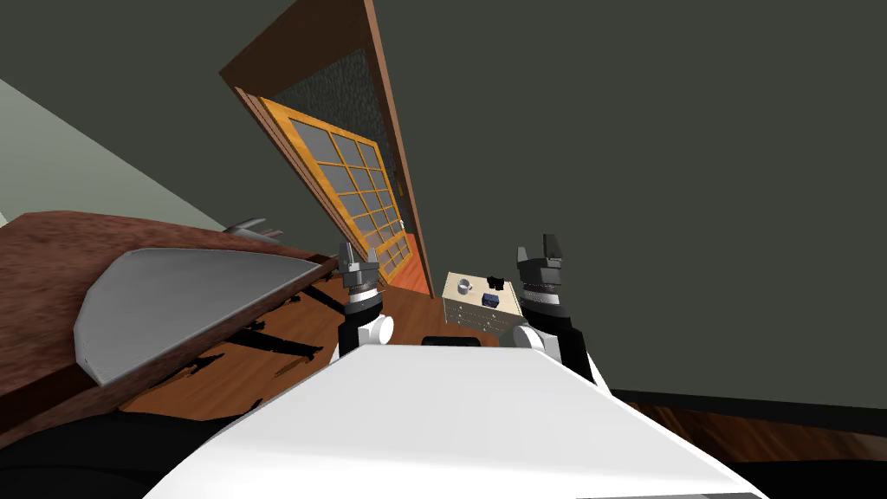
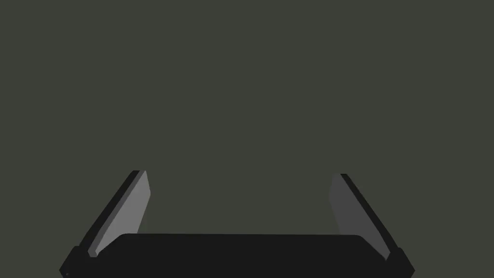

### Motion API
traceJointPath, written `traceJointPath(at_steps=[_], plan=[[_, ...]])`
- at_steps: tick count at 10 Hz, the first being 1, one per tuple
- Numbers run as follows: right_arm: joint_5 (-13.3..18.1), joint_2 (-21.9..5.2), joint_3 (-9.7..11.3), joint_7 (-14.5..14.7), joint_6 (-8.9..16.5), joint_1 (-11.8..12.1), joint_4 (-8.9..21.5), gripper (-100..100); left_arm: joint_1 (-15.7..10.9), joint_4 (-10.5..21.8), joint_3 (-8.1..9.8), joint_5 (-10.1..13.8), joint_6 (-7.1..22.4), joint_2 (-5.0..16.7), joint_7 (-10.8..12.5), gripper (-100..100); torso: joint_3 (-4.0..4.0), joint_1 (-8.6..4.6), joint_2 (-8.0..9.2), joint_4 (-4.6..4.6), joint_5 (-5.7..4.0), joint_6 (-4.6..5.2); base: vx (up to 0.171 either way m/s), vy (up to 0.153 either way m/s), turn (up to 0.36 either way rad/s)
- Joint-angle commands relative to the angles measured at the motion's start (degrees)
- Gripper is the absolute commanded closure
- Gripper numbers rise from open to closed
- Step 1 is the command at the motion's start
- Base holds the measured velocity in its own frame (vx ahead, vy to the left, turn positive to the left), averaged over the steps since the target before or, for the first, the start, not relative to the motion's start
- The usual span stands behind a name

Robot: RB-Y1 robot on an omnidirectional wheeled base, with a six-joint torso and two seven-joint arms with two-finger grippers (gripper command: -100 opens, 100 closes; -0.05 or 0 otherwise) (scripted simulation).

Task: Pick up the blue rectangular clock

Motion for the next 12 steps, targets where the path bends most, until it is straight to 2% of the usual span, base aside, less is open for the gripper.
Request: traceJointPath(at_steps=[1,5,10,11,12], plan=[[0.48,-2.18,-0.74,0.59,0.36,-0.21,0.75,-100,0.00,0.00,0.00,0.00,0.00,0.00,0.00,0,0.00,0.00,0.00,0.00,0.00,0.00,-0.001,0.001,0.042],[2.54,-6.25,-2.81,2.45,1.30,-1.01,3.58,-100,0.00,0.00,0.00,0.00,0.00,0.00,0.00,0,0.00,-0.02,-0.01,0.00,-0.01,-0.01,0.000,0.000,0.068],[7.82,-12.13,-5.16,5.55,2.18,-2.64,10.04,-100,0.00,0.00,0.00,0.00,0.00,0.00,0.00,0,-0.03,-0.03,-0.05,-0.01,-0.01,-0.01,0.008,0.000,0.118],[7.82,-12.13,-5.16,5.55,2.18,-2.64,10.18,-100,0.00,0.00,0.00,0.00,0.00,0.00,0.00,0,-0.04,-0.03,-0.06,-0.01,0.00,-0.02,0.008,-0.003,0.040],[9.26,-13.50,-5.40,6.17,2.24,-3.05,11.96,-100,0.00,0.00,0.00,0.00,0.00,0.00,0.00,0,-0.03,-0.02,-0.05,-0.01,-0.01,0.02,0.007,0.002,0.067]])
